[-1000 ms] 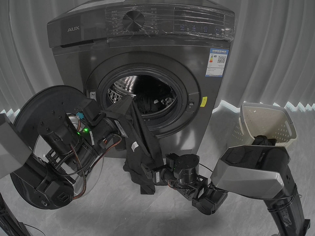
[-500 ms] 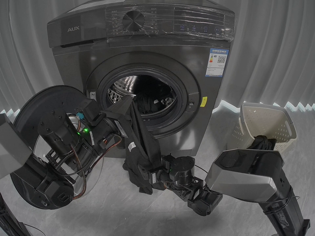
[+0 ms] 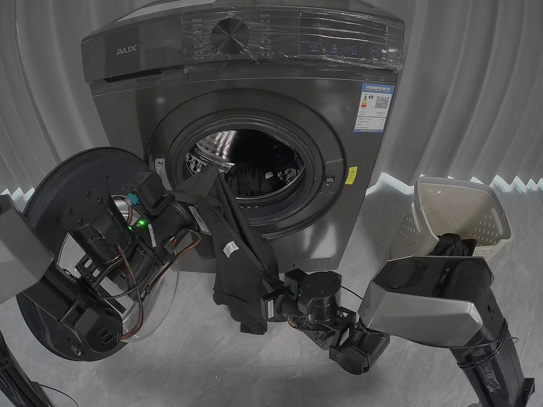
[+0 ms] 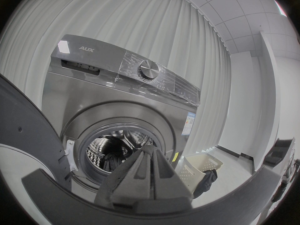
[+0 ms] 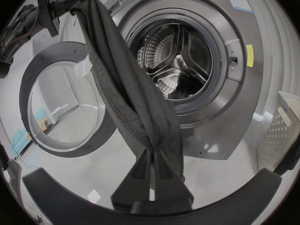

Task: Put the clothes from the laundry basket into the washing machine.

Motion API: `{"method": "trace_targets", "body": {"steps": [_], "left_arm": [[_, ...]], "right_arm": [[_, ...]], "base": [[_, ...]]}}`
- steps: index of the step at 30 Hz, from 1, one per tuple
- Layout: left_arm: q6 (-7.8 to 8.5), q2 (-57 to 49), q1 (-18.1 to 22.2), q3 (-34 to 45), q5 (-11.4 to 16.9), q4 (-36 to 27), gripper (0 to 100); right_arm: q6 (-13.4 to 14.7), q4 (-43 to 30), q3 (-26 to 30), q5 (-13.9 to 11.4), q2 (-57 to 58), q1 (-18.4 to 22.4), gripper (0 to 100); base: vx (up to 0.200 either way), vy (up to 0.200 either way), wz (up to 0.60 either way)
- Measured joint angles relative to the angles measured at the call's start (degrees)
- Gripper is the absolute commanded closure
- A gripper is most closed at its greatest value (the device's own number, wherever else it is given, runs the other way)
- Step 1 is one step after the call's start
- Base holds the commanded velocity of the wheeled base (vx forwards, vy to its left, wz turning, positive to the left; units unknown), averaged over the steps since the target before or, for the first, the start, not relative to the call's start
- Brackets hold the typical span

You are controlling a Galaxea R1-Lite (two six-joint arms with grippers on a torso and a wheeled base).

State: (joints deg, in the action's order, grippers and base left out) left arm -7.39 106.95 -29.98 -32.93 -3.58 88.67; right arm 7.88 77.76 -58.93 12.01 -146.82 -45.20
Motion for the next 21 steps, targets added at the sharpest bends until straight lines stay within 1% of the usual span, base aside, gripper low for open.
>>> {"method": "trace_targets", "body": {"steps": [5, 9, 14, 17, 21], "left_arm": [[0.04, 0.3, 2.2, 0.7, 0.6, 0.0, 100], [0.11, 0.4, 3.1, 1.4, 0.7, 0.0, 100], [0.17, 0.4, 3.6, 2.6, 1.0, 0.0, 100], [0.41, 0.2, 3.6, 3.7, 1.5, 0.0, 100], [0.59, -0.3, 3.4, 4.9, 2.4, 0.0, 100]], "right_arm": [[-0.2, 0.4, 6.0, 0.1, 4.9, 0.7, 100], [-0.6, 0.5, 10.2, 0.0, 10.4, 2.2, 100], [-0.9, 0.5, 13.6, -0.2, 17.2, 4.6, 100], [-1.0, 0.6, 15.7, -0.4, 21.6, 6.7, 100], [-0.9, 1.5, 18.1, -0.8, 26.1, 8.2, 100]], "base": [[0.0, 0.0, 0.0], [0.0, 0.0, 0.0], [0.0, 0.0, 0.0], [0.0, 0.0, 0.0], [0.0, 0.0, 0.0]]}}
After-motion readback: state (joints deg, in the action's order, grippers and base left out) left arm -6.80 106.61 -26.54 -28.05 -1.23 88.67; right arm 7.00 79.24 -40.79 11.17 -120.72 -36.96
